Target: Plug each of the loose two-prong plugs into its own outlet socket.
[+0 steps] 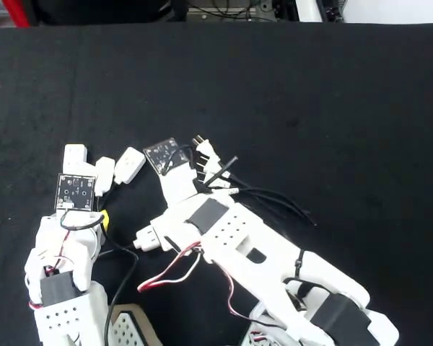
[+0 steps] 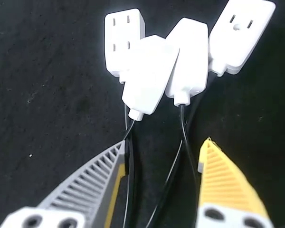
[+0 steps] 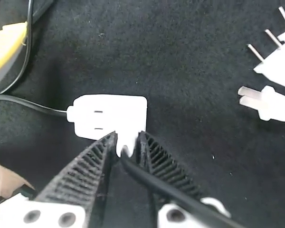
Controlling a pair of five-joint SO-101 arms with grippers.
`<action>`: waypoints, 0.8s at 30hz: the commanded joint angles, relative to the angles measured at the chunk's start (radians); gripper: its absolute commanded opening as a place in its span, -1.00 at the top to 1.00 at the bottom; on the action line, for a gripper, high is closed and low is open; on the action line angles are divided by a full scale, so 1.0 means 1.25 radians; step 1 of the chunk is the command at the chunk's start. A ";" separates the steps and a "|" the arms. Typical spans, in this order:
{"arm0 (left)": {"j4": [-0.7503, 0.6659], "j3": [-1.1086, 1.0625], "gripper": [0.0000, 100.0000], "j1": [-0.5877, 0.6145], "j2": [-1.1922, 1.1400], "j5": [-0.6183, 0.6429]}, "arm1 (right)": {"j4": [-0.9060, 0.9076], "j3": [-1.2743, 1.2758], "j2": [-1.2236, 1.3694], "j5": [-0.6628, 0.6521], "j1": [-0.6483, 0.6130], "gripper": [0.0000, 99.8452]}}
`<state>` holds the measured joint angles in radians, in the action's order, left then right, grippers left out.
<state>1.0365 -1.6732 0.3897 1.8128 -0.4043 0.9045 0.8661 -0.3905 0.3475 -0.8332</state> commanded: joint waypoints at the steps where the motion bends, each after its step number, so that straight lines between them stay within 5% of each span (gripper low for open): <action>1: -0.018 -0.004 0.51 -0.010 0.007 -0.007 | -0.060 0.033 0.002 -0.006 -0.009 0.98; 14: -0.018 -0.004 0.51 -0.010 0.007 -0.007 | -0.061 0.023 0.111 -0.076 -0.071 0.98; 24: -0.018 -0.004 0.51 -0.010 0.007 -0.007 | 0.163 -0.095 0.132 -0.190 0.151 0.98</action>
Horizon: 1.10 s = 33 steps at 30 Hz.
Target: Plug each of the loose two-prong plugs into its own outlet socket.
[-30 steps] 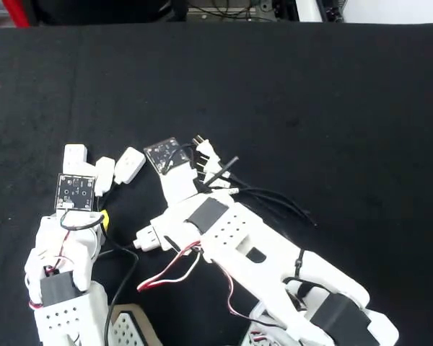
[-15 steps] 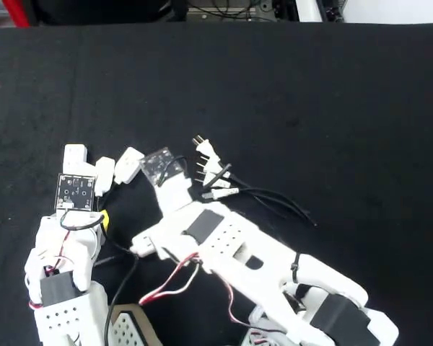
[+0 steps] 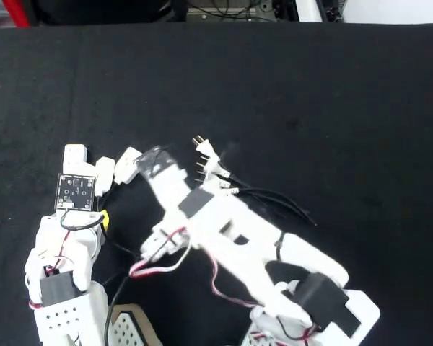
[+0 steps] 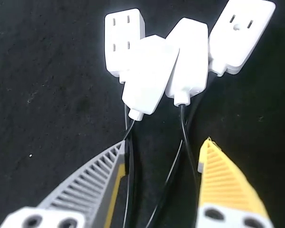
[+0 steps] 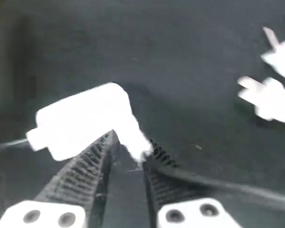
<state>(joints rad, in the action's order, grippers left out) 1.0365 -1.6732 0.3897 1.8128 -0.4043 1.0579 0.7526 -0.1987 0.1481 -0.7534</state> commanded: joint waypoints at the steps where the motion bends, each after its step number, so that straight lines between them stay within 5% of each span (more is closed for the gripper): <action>1: -0.018 -0.004 0.51 -0.010 0.007 -0.007 | 0.048 0.006 -0.035 -0.047 0.113 0.98; 10: -0.018 -0.004 0.51 -0.010 0.007 -0.009 | 0.124 0.060 -0.165 -0.227 0.439 0.98; 16: -0.018 -0.004 0.51 -0.010 0.007 -0.009 | 0.136 0.058 -0.236 -0.241 0.471 0.98; 22: -0.018 -0.004 0.51 -0.010 0.007 -0.009 | 0.173 0.037 -0.341 -0.206 0.372 0.97; 30: -0.020 -0.004 0.51 -0.006 0.007 -0.009 | 0.314 -0.040 -0.395 0.083 -0.010 0.47; 33: -0.020 -0.004 0.51 -0.006 0.007 -0.009 | 0.277 -0.039 -0.354 0.223 -0.106 0.45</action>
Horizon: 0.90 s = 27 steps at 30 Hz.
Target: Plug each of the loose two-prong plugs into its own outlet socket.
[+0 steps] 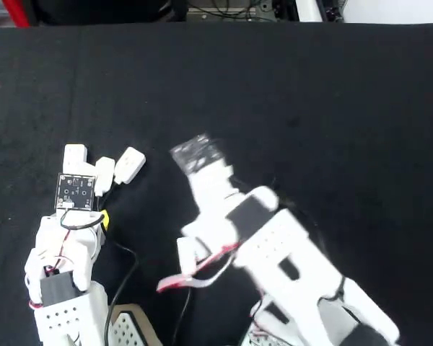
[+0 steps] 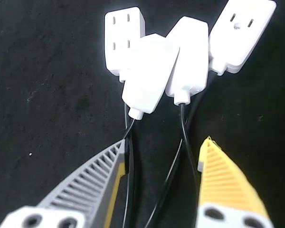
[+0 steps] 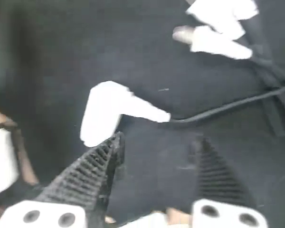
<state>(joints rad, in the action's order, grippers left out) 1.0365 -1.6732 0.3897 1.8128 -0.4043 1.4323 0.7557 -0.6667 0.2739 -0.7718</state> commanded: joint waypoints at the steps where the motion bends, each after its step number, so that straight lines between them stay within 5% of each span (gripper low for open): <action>1: -0.020 -0.004 0.51 -0.006 0.007 -0.009 | -0.039 -0.040 0.042 0.164 -0.106 0.45; 7: -0.020 -0.004 0.51 -0.006 0.007 -0.009 | -0.095 -0.040 0.231 0.266 -0.210 0.45; 22: -0.020 -0.004 0.51 -0.010 0.007 -0.009 | -0.285 -0.033 0.495 0.314 -0.210 0.46; 27: -0.020 -0.004 0.51 -0.010 0.007 -0.009 | -0.300 -0.035 0.503 0.301 -0.207 0.89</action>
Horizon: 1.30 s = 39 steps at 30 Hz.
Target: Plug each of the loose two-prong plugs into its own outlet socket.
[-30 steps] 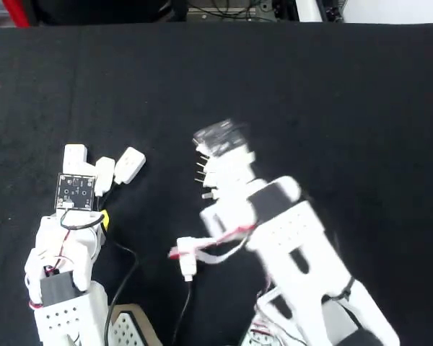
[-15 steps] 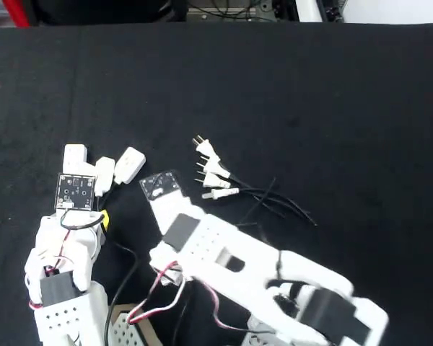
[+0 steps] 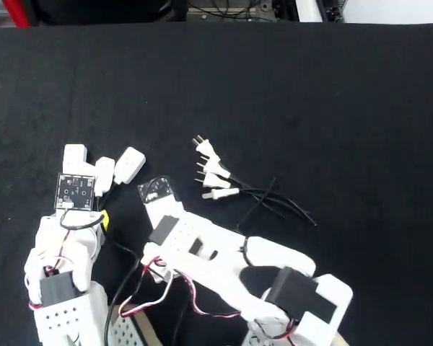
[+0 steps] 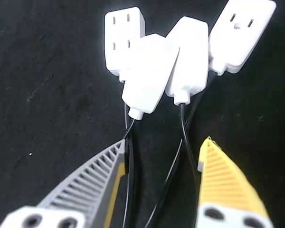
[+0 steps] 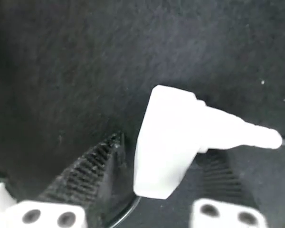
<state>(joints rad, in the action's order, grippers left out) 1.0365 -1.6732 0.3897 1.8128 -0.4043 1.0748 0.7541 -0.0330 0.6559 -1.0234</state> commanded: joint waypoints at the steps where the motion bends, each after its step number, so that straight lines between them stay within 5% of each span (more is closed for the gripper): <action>1: -0.020 -0.004 0.51 -0.010 0.007 -0.009 | -0.014 -0.034 -0.006 -0.021 -0.001 0.95; 11: -0.020 -0.004 0.51 -0.009 0.007 -0.009 | 0.140 -0.034 -0.099 -0.223 0.155 0.98; 15: -0.020 -0.006 0.51 -0.010 0.007 -0.009 | 0.204 -0.036 -0.234 -0.442 0.204 0.98; 18: -0.020 -0.006 0.51 -0.010 0.007 -0.009 | 0.226 -0.037 -0.382 -0.504 0.287 0.98; 24: -0.020 -0.012 0.51 -0.010 0.007 -0.009 | 0.331 -0.034 -0.672 -0.777 0.541 0.98; 30: -0.021 -0.012 0.51 -0.012 0.007 -0.009 | 0.322 0.012 -0.676 -1.051 1.007 0.98; 34: -0.021 -0.012 0.51 -0.013 0.007 -0.009 | 0.077 0.062 -0.555 -1.084 1.253 0.98; 39: -0.032 -0.020 0.51 -0.033 0.007 -0.009 | -0.080 0.034 -0.359 -1.054 1.349 0.98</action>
<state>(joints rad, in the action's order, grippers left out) 1.0226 -1.6763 0.3713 1.8128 -0.4043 1.0733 0.8416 -0.6007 -0.6836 0.6015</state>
